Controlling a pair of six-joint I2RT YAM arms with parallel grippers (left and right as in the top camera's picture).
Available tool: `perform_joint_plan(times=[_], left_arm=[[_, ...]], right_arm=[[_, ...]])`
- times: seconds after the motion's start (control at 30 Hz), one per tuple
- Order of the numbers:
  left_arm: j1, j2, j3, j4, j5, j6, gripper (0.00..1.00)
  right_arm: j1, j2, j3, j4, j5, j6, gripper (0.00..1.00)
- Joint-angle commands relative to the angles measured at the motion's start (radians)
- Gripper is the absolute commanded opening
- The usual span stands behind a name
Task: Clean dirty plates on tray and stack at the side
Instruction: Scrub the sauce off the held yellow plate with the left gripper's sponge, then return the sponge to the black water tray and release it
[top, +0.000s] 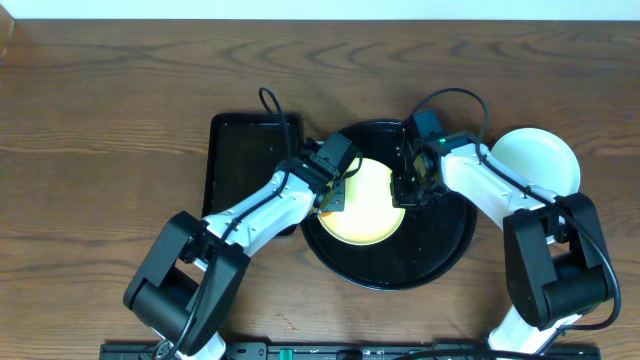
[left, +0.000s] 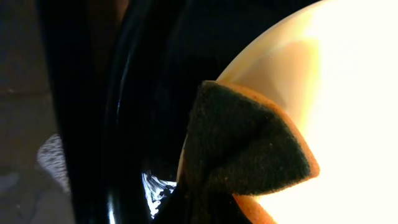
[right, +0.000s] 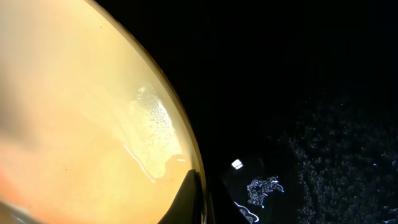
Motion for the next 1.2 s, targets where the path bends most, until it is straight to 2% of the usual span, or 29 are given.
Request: perform_joint_plan(times=[0.0, 0.2, 0.37, 0.47, 0.53, 0.73, 1.0, 1.17], left_arm=[[0.024, -0.089, 0.046, -0.039, -0.061, 0.04, 0.08], [0.078, -0.207, 0.046, -0.138, -0.061, 0.04, 0.08], [0.172, -0.218, 0.037, -0.211, -0.061, 0.04, 0.08], [0.219, -0.217, 0.018, -0.209, -0.061, 0.04, 0.08], [0.246, -0.21, 0.006, -0.209, -0.061, 0.041, 0.08], [0.289, -0.165, -0.035, -0.184, -0.061, 0.133, 0.08], [0.309, -0.059, -0.04, -0.106, -0.055, 0.164, 0.08], [0.309, -0.03, -0.04, -0.071, 0.034, 0.198, 0.14]], right_arm=[[0.008, -0.004, -0.017, -0.013, 0.028, 0.002, 0.01], [0.008, -0.004, -0.017, -0.013, 0.028, 0.002, 0.01], [0.008, -0.004, -0.017, -0.003, 0.028, 0.002, 0.04], [0.008, -0.004, -0.017, 0.011, 0.027, 0.002, 0.12], [0.008, -0.004, -0.017, 0.021, 0.025, 0.002, 0.12], [0.013, -0.004, -0.017, 0.045, 0.005, 0.002, 0.11], [0.022, -0.004, -0.018, 0.051, 0.004, 0.002, 0.08], [0.022, -0.004, -0.018, 0.051, 0.004, 0.003, 0.04]])
